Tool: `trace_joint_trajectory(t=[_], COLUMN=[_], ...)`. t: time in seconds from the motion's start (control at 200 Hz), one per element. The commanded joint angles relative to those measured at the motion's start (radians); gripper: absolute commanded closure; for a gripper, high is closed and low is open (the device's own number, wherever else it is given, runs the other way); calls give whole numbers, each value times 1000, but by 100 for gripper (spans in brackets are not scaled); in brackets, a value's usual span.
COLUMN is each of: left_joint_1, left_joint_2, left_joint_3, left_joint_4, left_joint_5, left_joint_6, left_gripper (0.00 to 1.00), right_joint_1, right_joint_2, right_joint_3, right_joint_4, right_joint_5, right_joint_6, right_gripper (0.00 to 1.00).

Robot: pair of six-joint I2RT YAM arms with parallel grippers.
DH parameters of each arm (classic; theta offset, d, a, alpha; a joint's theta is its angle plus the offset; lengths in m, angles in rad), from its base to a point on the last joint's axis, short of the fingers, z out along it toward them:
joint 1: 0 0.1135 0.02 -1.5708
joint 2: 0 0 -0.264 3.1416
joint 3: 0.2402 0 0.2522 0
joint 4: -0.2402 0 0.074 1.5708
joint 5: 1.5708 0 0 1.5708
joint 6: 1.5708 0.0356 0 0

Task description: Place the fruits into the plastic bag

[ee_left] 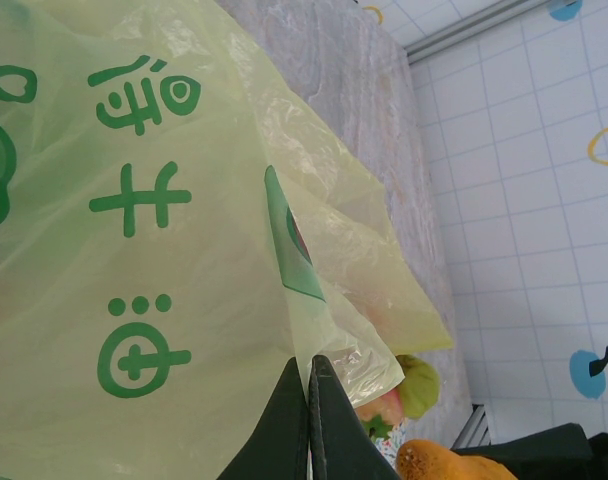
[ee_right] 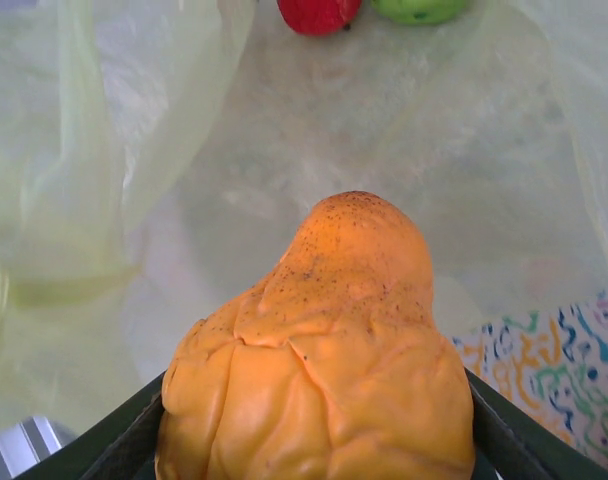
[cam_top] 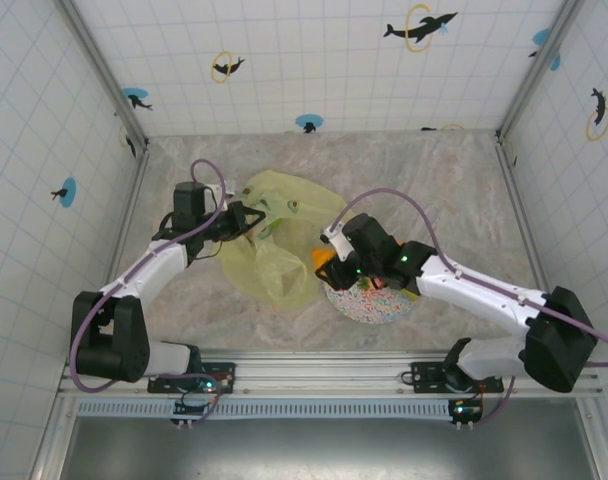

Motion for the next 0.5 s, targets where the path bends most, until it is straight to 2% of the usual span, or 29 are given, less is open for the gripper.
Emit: trace_joint_trajectory(t=[0.0, 0.495], left_joint_1=[6, 7], left_joint_2=[-3, -23], left_joint_3=[14, -5], left_joint_4=[-8, 60], left_joint_5=[15, 76], left_joint_6=[23, -14], left_gripper=[100, 100], right_joint_1=[-21, -42], right_joint_2=[68, 349], right_joint_3=[45, 123], right_joint_4=[121, 397], right_joint_5=[-54, -87], right_joint_6=[-14, 53], right_gripper=[41, 41])
